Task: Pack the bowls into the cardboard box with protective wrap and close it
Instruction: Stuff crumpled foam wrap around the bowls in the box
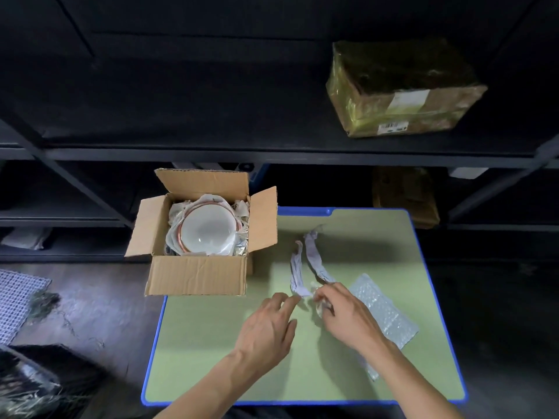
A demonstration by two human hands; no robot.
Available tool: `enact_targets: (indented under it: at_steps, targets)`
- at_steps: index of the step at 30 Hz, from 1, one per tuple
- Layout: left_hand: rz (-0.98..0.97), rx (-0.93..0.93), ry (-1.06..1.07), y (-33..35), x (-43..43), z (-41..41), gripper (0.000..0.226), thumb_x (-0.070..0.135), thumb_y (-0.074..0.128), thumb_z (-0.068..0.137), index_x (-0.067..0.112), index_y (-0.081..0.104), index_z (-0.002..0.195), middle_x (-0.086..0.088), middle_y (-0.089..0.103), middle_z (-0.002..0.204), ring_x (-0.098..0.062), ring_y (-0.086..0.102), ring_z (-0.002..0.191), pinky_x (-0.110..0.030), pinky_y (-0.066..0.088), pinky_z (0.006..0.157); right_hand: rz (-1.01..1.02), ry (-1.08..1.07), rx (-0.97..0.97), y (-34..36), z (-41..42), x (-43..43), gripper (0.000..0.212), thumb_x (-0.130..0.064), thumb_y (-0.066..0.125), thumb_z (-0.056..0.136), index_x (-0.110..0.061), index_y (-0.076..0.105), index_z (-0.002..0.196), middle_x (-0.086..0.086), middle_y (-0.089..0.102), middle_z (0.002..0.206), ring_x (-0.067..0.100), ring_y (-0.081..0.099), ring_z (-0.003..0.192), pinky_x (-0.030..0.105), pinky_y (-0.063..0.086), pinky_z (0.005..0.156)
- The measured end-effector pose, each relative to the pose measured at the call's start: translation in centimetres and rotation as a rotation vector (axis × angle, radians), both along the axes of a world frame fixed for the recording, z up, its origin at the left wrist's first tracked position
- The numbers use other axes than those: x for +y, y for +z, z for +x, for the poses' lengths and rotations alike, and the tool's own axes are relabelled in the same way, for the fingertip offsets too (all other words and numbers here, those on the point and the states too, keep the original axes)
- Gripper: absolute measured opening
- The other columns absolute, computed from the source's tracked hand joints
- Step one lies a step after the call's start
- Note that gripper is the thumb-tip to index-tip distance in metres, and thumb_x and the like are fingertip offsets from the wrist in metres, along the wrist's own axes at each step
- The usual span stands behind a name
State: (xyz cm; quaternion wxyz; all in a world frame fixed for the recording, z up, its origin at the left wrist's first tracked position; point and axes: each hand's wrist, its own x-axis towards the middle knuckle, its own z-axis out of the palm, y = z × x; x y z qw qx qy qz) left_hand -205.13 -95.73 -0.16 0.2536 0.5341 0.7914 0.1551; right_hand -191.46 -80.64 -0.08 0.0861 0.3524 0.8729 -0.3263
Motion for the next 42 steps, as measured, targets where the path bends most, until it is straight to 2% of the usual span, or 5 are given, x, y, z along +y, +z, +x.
enact_targets:
  at_steps: [11, 18, 23, 34, 42]
  targets:
    - [0.300, -0.034, 0.033, 5.1, 2.3, -0.3, 0.048, 0.033, 0.043, 0.100, 0.031, 0.033, 0.147, 0.007, 0.049, 0.124, -0.017, 0.056, 0.100, -0.036, 0.050, 0.077, -0.040, 0.051, 0.185, 7.0, -0.6, 0.3, 0.044, -0.020, 0.051, 0.095, -0.040, 0.031, 0.129, -0.021, 0.054, 0.096, 0.002, 0.052, 0.074, 0.026, 0.040, 0.070]
    - [0.470, -0.098, 0.203, 7.9, -0.7, -3.0, 0.017, 0.033, 0.052, 0.102, 0.032, 0.053, 0.118, 0.019, 0.051, 0.089, -0.002, 0.050, 0.073, -0.029, 0.046, 0.064, -0.043, 0.187, 0.273, 9.7, -4.5, -0.8, 0.019, -0.036, 0.055, 0.099, -0.042, 0.051, 0.116, -0.030, 0.059, 0.102, -0.008, 0.053, 0.093, 0.013, 0.041, 0.076]
    - [0.536, -0.104, 0.390, 8.9, -3.3, -5.5, 0.014, 0.025, 0.060, 0.098, 0.027, 0.057, 0.111, 0.016, 0.054, 0.081, -0.007, 0.053, 0.071, -0.027, 0.045, 0.062, 0.044, 0.322, 0.298, 10.5, -8.7, -2.5, 0.033, -0.042, 0.059, 0.095, -0.045, 0.049, 0.126, -0.031, 0.057, 0.115, -0.009, 0.054, 0.105, 0.036, 0.041, 0.102]
    - [0.287, 0.212, 0.724, 7.9, -8.2, -15.8, 0.020, 0.023, 0.053, 0.098, 0.019, 0.068, 0.112, 0.001, 0.058, 0.104, -0.021, 0.056, 0.097, -0.033, 0.046, 0.075, 0.148, 0.498, 0.275, 12.8, -21.1, -3.4, 0.026, -0.010, 0.054, 0.093, -0.029, 0.062, 0.108, -0.021, 0.060, 0.104, 0.007, 0.045, 0.109, 0.039, 0.047, 0.087]
    - [0.117, 0.288, 0.562, 6.6, -7.6, -19.4, 0.029, 0.032, 0.044, 0.101, 0.025, 0.072, 0.101, 0.005, 0.037, 0.090, -0.018, 0.045, 0.084, -0.030, 0.045, 0.067, 0.190, 0.592, 0.165, 12.8, -27.1, -3.9, 0.024, -0.010, 0.048, 0.096, -0.027, 0.064, 0.103, -0.016, 0.062, 0.106, 0.009, 0.041, 0.116, 0.034, 0.043, 0.083]
